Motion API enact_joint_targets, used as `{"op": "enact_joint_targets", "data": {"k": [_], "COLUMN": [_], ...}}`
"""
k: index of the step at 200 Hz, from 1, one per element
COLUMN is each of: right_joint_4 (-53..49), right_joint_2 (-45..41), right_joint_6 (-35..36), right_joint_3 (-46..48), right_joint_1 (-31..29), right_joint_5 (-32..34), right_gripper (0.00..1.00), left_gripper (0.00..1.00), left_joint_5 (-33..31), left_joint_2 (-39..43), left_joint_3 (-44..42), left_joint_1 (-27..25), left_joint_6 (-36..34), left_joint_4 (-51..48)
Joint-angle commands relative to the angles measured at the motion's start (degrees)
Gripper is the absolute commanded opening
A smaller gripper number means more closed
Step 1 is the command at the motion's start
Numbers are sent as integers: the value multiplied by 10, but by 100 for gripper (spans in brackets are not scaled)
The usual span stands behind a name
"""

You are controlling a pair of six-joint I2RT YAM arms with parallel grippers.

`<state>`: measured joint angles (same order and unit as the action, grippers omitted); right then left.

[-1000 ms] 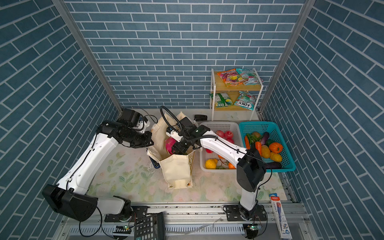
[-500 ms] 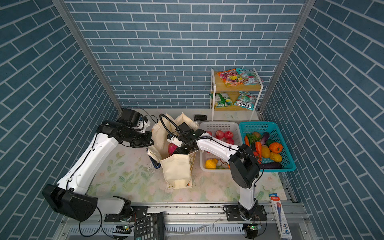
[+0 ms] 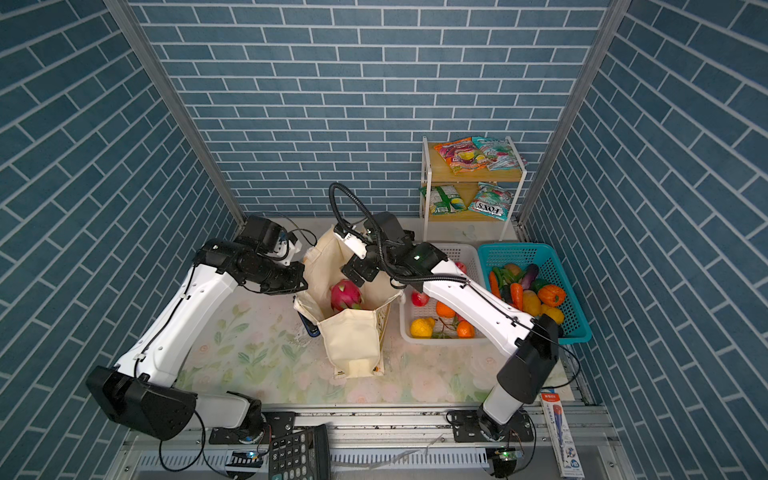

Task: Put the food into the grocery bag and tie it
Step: 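Open the right gripper to release the dragon fruit and lift out, then move the right gripper down over the orange in the white basket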

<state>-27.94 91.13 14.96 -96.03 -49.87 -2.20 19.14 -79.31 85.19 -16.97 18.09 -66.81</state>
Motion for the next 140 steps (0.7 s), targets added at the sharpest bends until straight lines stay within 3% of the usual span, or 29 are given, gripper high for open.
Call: {"op": "enact_joint_targets", "data": {"k": [1,39,67,108,140], "right_joint_4": [30,110,130,56,-57], "right_joint_2": [-37,-93,-129,-169,-187], "right_joint_6": [50,42,-39,-286,-497], "right_joint_3": [-26,10,61,139,218], "right_joint_1": [13,54,121,191,221], "right_joint_5": [49,111,196,329,330], "right_gripper": [99,99,98,93,87], "left_gripper": [1,2,2,2,2], "left_joint_5": [0,2,6,14,16], "left_joint_2": [-6,-5,-4,-11,-17], "left_joint_3": [11,9,9,14,20], "left_joint_1": [-4,-4,-4,-4,-4], "left_joint_6": [-14,-14,-14,-18,-22], "left_joint_4": [-7,-8,-6,-15,-23]}}
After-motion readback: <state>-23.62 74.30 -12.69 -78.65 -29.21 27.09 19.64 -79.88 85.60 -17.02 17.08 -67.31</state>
